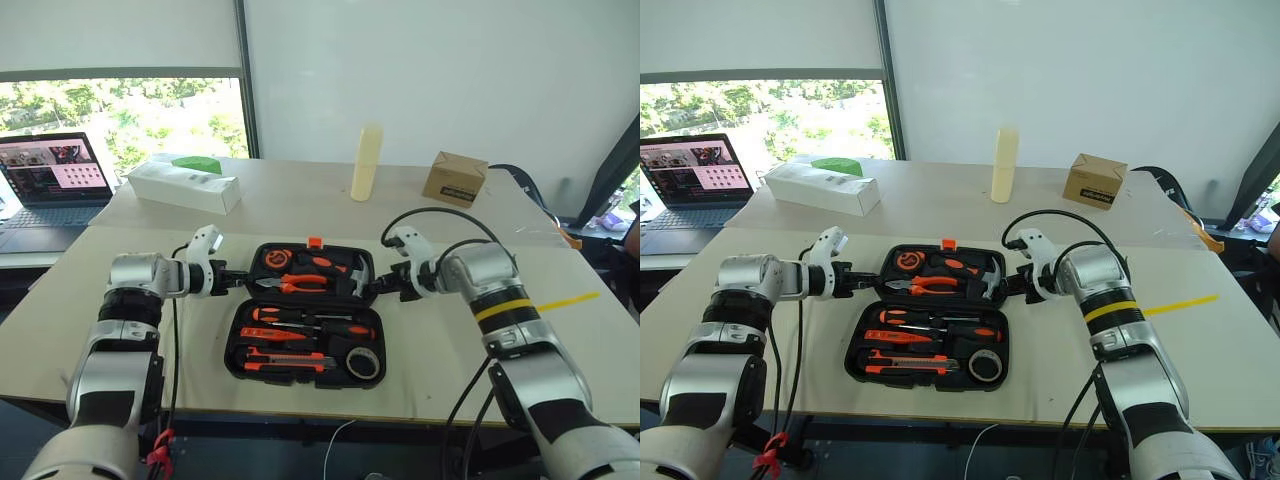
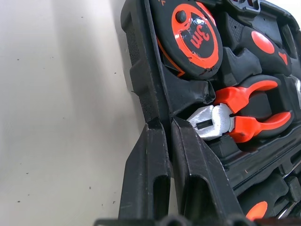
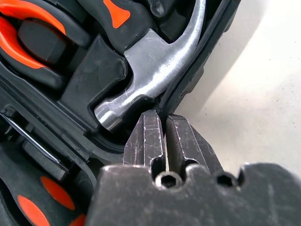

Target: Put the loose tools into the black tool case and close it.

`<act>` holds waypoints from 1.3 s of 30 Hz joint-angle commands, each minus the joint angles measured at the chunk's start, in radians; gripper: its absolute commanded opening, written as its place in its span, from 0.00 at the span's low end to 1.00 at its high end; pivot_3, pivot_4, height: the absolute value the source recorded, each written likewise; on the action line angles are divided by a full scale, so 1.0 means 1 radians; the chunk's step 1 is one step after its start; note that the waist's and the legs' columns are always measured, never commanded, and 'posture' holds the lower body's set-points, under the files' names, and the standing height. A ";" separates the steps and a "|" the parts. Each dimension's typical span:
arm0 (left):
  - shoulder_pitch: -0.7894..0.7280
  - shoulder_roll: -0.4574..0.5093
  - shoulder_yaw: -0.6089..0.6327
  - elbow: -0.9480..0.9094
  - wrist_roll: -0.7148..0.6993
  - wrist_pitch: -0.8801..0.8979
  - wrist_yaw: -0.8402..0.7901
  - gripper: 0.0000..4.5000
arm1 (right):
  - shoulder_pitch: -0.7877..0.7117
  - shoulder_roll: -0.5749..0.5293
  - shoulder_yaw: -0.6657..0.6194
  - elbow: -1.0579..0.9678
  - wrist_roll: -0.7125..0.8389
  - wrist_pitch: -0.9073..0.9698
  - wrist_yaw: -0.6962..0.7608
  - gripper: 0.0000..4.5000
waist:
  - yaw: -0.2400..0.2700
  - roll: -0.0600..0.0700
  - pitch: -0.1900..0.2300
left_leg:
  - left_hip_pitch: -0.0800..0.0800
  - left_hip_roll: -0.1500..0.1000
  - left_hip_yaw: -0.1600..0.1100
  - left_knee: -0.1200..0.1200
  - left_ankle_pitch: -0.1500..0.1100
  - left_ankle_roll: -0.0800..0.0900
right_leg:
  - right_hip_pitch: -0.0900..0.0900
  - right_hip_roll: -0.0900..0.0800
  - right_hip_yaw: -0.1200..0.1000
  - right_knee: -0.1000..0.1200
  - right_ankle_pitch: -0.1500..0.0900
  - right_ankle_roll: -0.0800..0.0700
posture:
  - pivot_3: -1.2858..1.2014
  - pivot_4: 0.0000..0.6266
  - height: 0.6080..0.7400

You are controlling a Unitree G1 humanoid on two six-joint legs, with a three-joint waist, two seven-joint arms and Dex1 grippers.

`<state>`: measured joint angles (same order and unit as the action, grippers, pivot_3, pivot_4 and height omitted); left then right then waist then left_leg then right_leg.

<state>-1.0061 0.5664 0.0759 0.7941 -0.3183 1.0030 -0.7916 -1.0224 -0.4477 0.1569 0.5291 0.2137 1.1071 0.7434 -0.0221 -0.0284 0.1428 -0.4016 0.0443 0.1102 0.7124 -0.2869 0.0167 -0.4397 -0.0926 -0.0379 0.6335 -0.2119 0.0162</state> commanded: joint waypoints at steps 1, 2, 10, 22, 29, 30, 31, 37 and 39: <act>0.055 0.011 0.060 -0.075 -0.035 -0.040 -0.011 0.02 | 0.072 -0.042 -0.024 -0.134 0.016 -0.100 0.041 0.00 | 0.000 0.000 0.000 | 0.000 0.000 0.000 0.000 0.000 0.000 | 0.000 0.000 0.000 0.000 0.000 0.000 | 0.52 0.24 1.00; 0.075 0.010 0.083 -0.105 -0.053 -0.055 -0.017 0.02 | 0.097 -0.048 -0.034 -0.173 0.018 -0.150 0.048 0.00 | 0.000 0.000 0.000 | 0.000 0.000 0.000 0.000 0.000 0.000 | 0.000 0.000 0.000 0.000 0.000 0.000 | 0.52 0.24 1.00; 0.461 -0.027 0.215 -0.558 -0.116 -0.690 -0.207 0.02 | 0.461 -0.169 -0.047 -0.543 -0.140 -0.861 0.021 0.00 | 0.005 0.000 0.000 | -0.008 0.000 0.001 -0.002 0.000 0.000 | -0.009 -0.001 0.000 -0.002 0.000 0.000 | 0.52 0.24 1.00; 0.810 0.068 0.077 -0.523 0.128 -1.609 -0.359 0.02 | 0.798 -0.337 -0.036 -0.375 -0.500 -1.688 -0.267 0.00 | 0.018 0.000 0.000 | 0.003 0.000 0.004 0.000 -0.004 0.006 | 0.003 -0.003 0.000 -0.009 0.000 0.001 | 0.52 0.24 1.00; 0.840 0.133 0.035 -0.432 0.115 -1.709 -0.396 0.40 | 0.837 -0.384 -0.055 -0.308 -0.437 -1.808 -0.253 0.45 | 0.010 0.000 0.000 | 0.017 0.003 0.005 -0.001 -0.009 0.014 | 0.016 -0.003 0.001 -0.009 0.000 0.001 | 0.52 0.24 1.00; 0.838 0.142 0.038 -0.417 0.106 -1.700 -0.399 0.46 | 0.841 -0.391 -0.059 -0.309 -0.433 -1.804 -0.250 0.50 | 0.010 0.000 0.000 | 0.017 0.003 0.004 -0.001 -0.009 0.014 | 0.016 -0.003 0.001 -0.008 0.000 0.001 | 0.52 0.24 1.00; 0.836 0.150 0.040 -0.406 0.095 -1.688 -0.405 0.55 | 0.843 -0.397 -0.061 -0.308 -0.433 -1.802 -0.246 0.61 | 0.009 0.000 0.000 | 0.017 0.004 0.004 -0.001 -0.008 0.014 | 0.016 -0.002 0.001 -0.008 0.000 0.000 | 0.52 0.24 1.00; 0.789 0.197 0.096 -0.337 0.020 -1.477 -0.375 0.84 | 0.973 -0.470 -0.109 -0.394 -0.170 -1.704 -0.067 0.83 | 0.012 0.000 0.000 | 0.018 0.005 0.003 -0.001 -0.008 0.013 | 0.016 -0.001 0.001 -0.007 -0.001 0.000 | 0.52 0.24 1.00; 0.781 0.205 0.094 -0.362 -0.017 -1.376 -0.394 0.84 | 1.059 -0.504 -0.118 -0.502 -0.025 -1.605 0.032 0.75 | 0.017 0.000 0.000 | 0.018 0.005 0.002 -0.001 -0.008 0.013 | 0.016 -0.002 0.001 -0.007 -0.001 0.000 | 0.52 0.24 1.00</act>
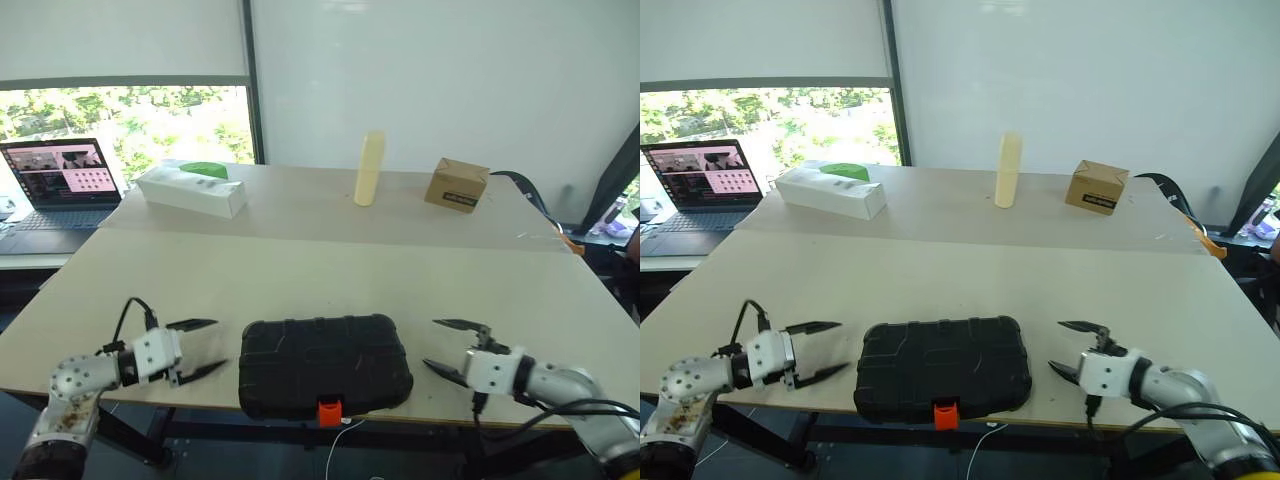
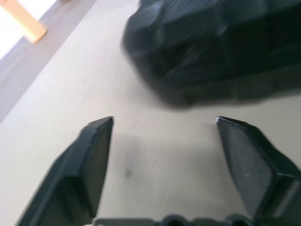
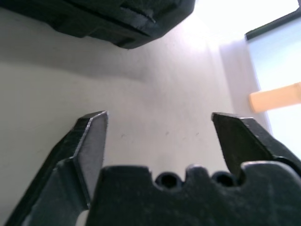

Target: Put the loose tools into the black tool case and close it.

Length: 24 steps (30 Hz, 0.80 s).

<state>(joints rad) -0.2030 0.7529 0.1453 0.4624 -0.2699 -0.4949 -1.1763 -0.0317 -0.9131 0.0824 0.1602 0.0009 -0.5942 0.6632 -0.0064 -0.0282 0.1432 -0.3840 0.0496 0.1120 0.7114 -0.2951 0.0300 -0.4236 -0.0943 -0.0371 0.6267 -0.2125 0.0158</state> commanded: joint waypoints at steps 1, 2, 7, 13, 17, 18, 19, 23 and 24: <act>-0.033 0.020 0.016 -0.059 -0.085 0.173 -0.023 0.78 | 0.122 -0.061 -0.047 -0.209 0.249 0.164 0.153 0.68 | 0.002 0.000 0.000 | 0.000 0.000 -0.002 0.000 0.000 0.000 | 0.000 0.000 0.000 0.000 0.000 0.000 | 0.52 0.24 1.00; -0.038 0.022 0.011 -0.081 -0.098 0.208 -0.032 0.72 | 0.159 -0.075 -0.054 -0.263 0.286 0.212 0.178 0.57 | 0.004 0.000 0.000 | 0.000 0.000 -0.002 0.000 -0.001 0.001 | 0.000 0.000 0.000 0.000 0.000 0.000 | 0.52 0.24 1.00; -0.117 0.011 -0.017 -0.108 -0.099 0.351 -0.028 0.35 | 0.259 -0.106 -0.029 -0.524 0.389 0.431 0.244 0.22 | 0.007 -0.001 0.000 | 0.000 0.000 -0.004 0.001 -0.001 0.001 | 0.000 0.000 0.001 0.000 0.000 0.001 | 0.52 0.24 1.00; -0.287 -0.042 -0.126 -0.052 -0.028 0.463 -0.040 0.00 | 0.202 -0.047 0.100 -0.662 0.320 0.651 0.237 0.00 | 0.015 -0.002 0.000 | 0.000 -0.001 -0.003 0.002 0.000 0.000 | 0.000 0.002 0.002 0.000 0.000 0.001 | 0.52 0.24 1.00; -0.347 -0.067 -0.196 -0.018 0.034 0.487 -0.049 0.00 | 0.122 0.011 0.168 -0.679 0.277 0.767 0.229 0.00 | 0.017 -0.002 0.000 | -0.002 -0.003 -0.002 0.002 0.000 0.001 | -0.001 0.002 0.002 -0.001 0.000 0.000 | 0.52 0.24 1.00; -0.356 -0.070 -0.209 -0.016 0.042 0.499 -0.058 0.00 | 0.094 0.037 0.178 -0.677 0.271 0.790 0.217 0.00 | 0.016 -0.002 0.000 | -0.002 -0.003 -0.002 0.002 0.000 0.001 | -0.001 0.002 0.002 -0.001 0.000 0.000 | 0.52 0.24 1.00; -0.366 -0.077 -0.218 -0.011 0.045 0.499 -0.068 0.00 | 0.062 0.067 0.187 -0.671 0.262 0.807 0.203 0.00 | 0.014 -0.003 0.000 | -0.002 -0.002 -0.001 0.003 0.000 0.001 | -0.001 0.003 0.002 -0.001 0.000 0.000 | 0.52 0.24 1.00; -0.389 -0.083 -0.252 -0.006 0.049 0.542 -0.124 0.00 | -0.070 0.178 0.190 -0.629 0.231 0.885 0.145 0.00 | 0.009 -0.003 0.001 | -0.004 -0.002 -0.001 0.003 0.000 0.000 | -0.003 0.003 0.001 0.000 0.000 0.000 | 0.52 0.24 1.00; -0.392 -0.085 -0.250 -0.002 0.050 0.536 -0.124 0.00 | -0.089 0.194 0.184 -0.621 0.230 0.901 0.142 0.00 | 0.009 -0.004 0.001 | -0.004 -0.002 -0.001 0.003 0.000 0.000 | -0.003 0.003 0.001 0.001 0.000 0.000 | 0.52 0.24 1.00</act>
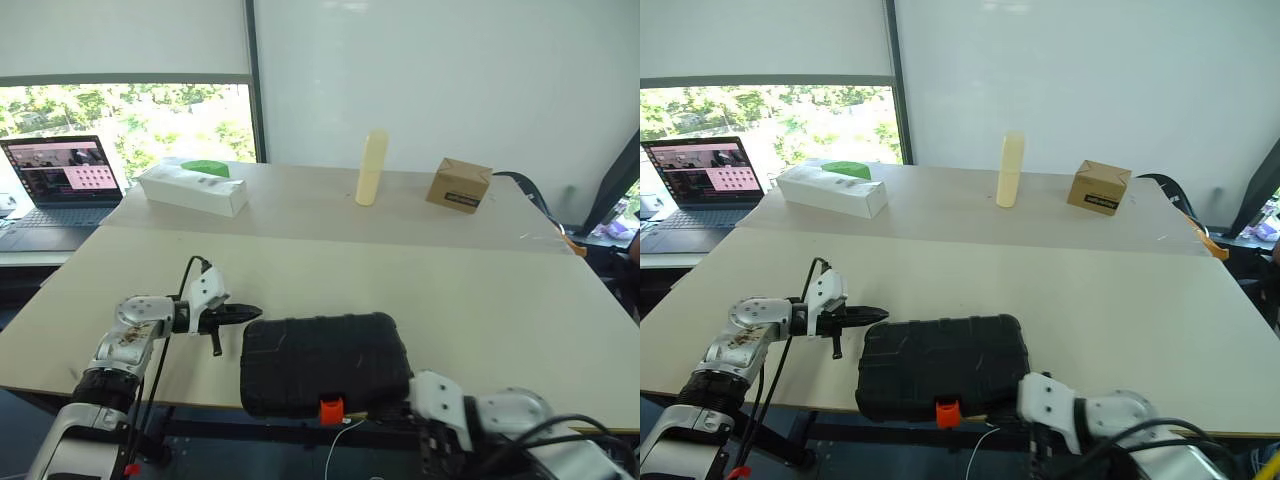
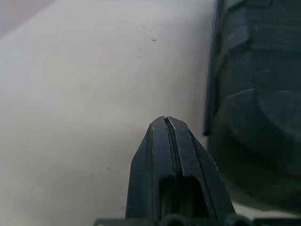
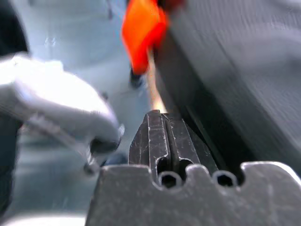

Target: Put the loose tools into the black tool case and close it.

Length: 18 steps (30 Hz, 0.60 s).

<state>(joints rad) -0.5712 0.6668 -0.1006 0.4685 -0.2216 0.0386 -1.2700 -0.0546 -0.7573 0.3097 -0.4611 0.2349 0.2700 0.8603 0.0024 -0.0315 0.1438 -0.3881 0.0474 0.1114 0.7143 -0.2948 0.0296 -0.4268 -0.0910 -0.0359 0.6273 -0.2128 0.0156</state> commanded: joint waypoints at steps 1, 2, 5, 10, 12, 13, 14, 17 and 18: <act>-0.028 -0.003 -0.001 -0.004 0.002 0.006 -0.026 0.00 | -0.085 0.051 -0.048 0.013 -0.011 0.049 -0.061 0.00 | 0.000 0.000 0.000 | 0.000 0.000 0.000 0.000 0.000 0.000 | 0.000 0.000 0.000 0.000 0.000 0.000 | 0.52 0.24 1.00; -0.031 -0.007 0.005 0.000 0.002 0.005 -0.020 0.00 | -0.104 0.061 -0.054 0.029 -0.019 0.060 -0.068 0.00 | 0.001 0.000 0.000 | 0.000 0.000 0.000 0.000 0.000 0.000 | 0.000 0.000 0.000 0.000 0.000 0.000 | 0.52 0.24 1.00; -0.040 -0.016 0.016 0.018 0.012 0.000 -0.003 0.00 | -0.152 0.077 -0.061 0.086 -0.043 0.066 -0.065 0.00 | 0.003 0.000 0.000 | 0.000 0.000 -0.001 0.000 0.000 0.000 | 0.000 -0.001 0.000 0.000 0.000 0.000 | 0.52 0.24 1.00; -0.045 -0.028 0.040 0.044 0.029 -0.008 0.052 0.00 | -0.184 0.064 -0.067 0.154 -0.070 0.050 -0.036 0.00 | 0.006 0.000 0.000 | -0.001 0.000 0.000 0.000 0.000 0.000 | 0.000 -0.001 -0.001 0.000 0.000 0.000 | 0.52 0.24 1.00; -0.052 -0.021 0.053 0.050 0.029 -0.023 0.062 0.00 | -0.165 0.033 -0.085 0.151 -0.072 0.038 -0.014 0.00 | 0.008 0.000 0.000 | -0.001 0.000 0.000 0.000 0.000 0.000 | 0.000 -0.001 -0.001 0.000 0.000 0.000 | 0.52 0.24 1.00; -0.059 -0.018 0.066 0.051 0.019 -0.027 0.062 0.00 | -0.148 0.013 -0.101 0.142 -0.067 0.035 -0.002 0.00 | 0.010 0.000 0.000 | -0.001 0.000 0.000 0.000 0.000 0.000 | 0.000 -0.001 -0.001 -0.001 0.000 0.000 | 0.52 0.24 1.00; -0.068 -0.014 0.078 0.045 0.000 -0.027 0.047 0.00 | -0.128 -0.005 -0.118 0.126 -0.055 0.035 0.011 0.00 | 0.010 0.000 0.000 | -0.002 -0.001 0.000 0.000 0.000 0.000 | 0.000 -0.001 -0.002 -0.001 0.000 0.000 | 0.52 0.24 1.00; -0.091 -0.012 0.091 -0.003 -0.060 -0.007 -0.041 0.00 | -0.068 -0.050 -0.148 0.061 -0.019 0.040 0.057 0.00 | 0.011 -0.001 0.000 | -0.003 -0.001 -0.001 0.000 0.000 0.000 | 0.000 -0.001 -0.003 -0.002 0.000 0.000 | 0.52 0.24 1.00; -0.104 -0.014 0.087 -0.025 -0.074 0.008 -0.066 0.00 | -0.044 -0.060 -0.153 0.029 -0.002 0.043 0.075 0.00 | 0.010 -0.001 0.000 | -0.003 -0.001 0.000 0.000 0.000 0.000 | 0.000 -0.001 -0.003 -0.002 0.000 0.000 | 0.52 0.24 1.00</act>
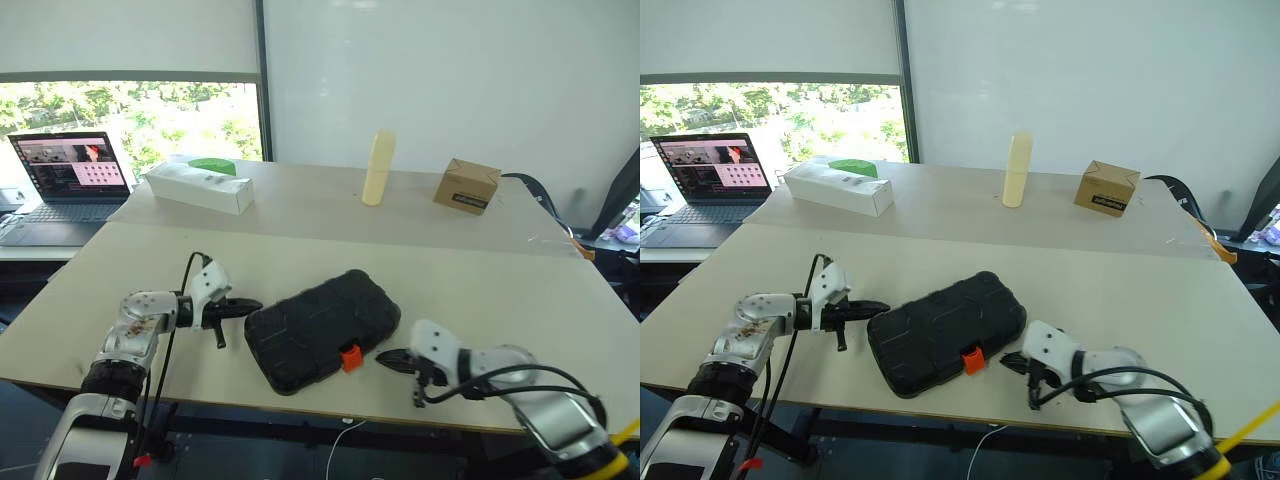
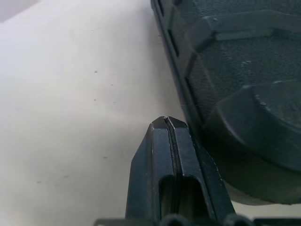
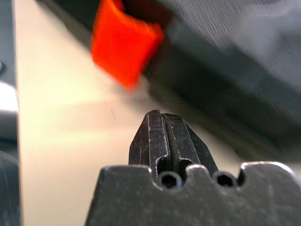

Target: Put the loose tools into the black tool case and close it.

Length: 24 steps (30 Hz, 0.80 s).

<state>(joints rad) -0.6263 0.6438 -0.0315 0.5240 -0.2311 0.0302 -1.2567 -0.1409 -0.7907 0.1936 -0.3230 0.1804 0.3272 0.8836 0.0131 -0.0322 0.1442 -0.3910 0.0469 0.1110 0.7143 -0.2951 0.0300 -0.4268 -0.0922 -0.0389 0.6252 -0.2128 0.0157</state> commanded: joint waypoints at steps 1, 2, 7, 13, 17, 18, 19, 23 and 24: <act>-0.065 0.003 0.013 -0.097 -0.074 0.045 -0.091 0.00 | 0.060 -0.029 -0.041 -0.140 0.070 0.001 0.061 0.00 | -0.001 0.000 0.000 | 0.000 0.000 0.000 0.000 0.000 0.000 | 0.000 0.000 0.000 0.000 0.000 0.000 | 0.52 0.24 1.00; -0.083 -0.008 0.000 -0.113 -0.074 0.075 -0.093 0.00 | 0.074 -0.024 -0.041 -0.172 0.095 0.033 0.063 0.00 | -0.001 0.000 0.000 | 0.000 0.000 -0.001 0.000 0.000 0.000 | 0.000 0.000 0.000 0.000 0.000 0.000 | 0.52 0.24 1.00; -0.110 -0.069 -0.107 -0.194 -0.011 0.157 -0.074 0.00 | 0.049 0.042 0.012 -0.207 0.083 0.088 0.019 0.00 | -0.003 0.000 0.000 | 0.002 -0.001 -0.001 0.001 0.000 0.000 | 0.003 0.000 0.001 0.001 0.000 0.001 | 0.52 0.24 1.00; -0.110 -0.133 -0.199 -0.188 0.081 0.179 0.009 0.00 | -0.016 0.109 0.055 -0.139 0.014 0.083 -0.031 0.00 | -0.006 0.000 0.000 | 0.002 -0.001 -0.001 0.000 0.000 0.000 | 0.001 0.001 0.002 0.001 0.000 0.001 | 0.52 0.24 1.00; -0.110 -0.150 -0.250 -0.168 0.148 0.183 0.045 0.00 | -0.049 0.140 0.073 -0.104 -0.007 0.068 -0.038 0.00 | -0.002 0.000 0.000 | 0.002 -0.001 -0.001 0.000 0.000 0.000 | 0.002 0.000 0.002 0.001 0.000 0.001 | 0.52 0.24 1.00; -0.110 -0.150 -0.261 -0.164 0.162 0.187 0.050 0.00 | -0.059 0.149 0.077 -0.094 -0.012 0.065 -0.039 0.00 | -0.002 0.000 0.000 | 0.002 -0.001 -0.002 0.000 0.000 0.000 | 0.002 0.000 0.002 0.001 0.000 0.001 | 0.52 0.24 1.00; -0.110 -0.151 -0.270 -0.162 0.170 0.201 0.055 0.00 | -0.070 0.159 0.083 -0.084 -0.018 0.060 -0.041 0.00 | -0.002 0.000 0.000 | 0.003 -0.001 -0.001 0.001 0.000 0.000 | 0.003 0.000 0.002 0.001 0.000 0.001 | 0.52 0.24 1.00; -0.112 -0.153 -0.283 -0.161 0.187 0.242 0.075 0.00 | -0.100 0.191 0.096 -0.051 -0.034 0.049 -0.047 0.00 | -0.006 0.000 0.000 | 0.006 -0.001 -0.002 0.000 0.000 0.000 | 0.004 0.000 0.002 0.002 0.000 0.001 | 0.52 0.24 1.00; -0.110 -0.149 -0.290 -0.161 0.197 0.258 0.080 0.00 | -0.110 0.198 0.098 -0.042 -0.037 0.047 -0.048 0.00 | -0.008 0.000 0.000 | 0.006 -0.001 -0.003 0.000 0.000 0.000 | 0.004 0.001 0.003 0.003 0.000 0.001 | 0.52 0.24 1.00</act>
<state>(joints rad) -0.7585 0.4893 -0.2612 0.3400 -0.0991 0.2316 -1.1877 -0.2103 -0.6108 0.3082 -0.3556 0.1528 0.4133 0.8541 0.0053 -0.0325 0.1440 -0.3842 0.0464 0.1071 0.7147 -0.2946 0.0295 -0.4226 -0.0913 -0.0359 0.6282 -0.2126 0.0165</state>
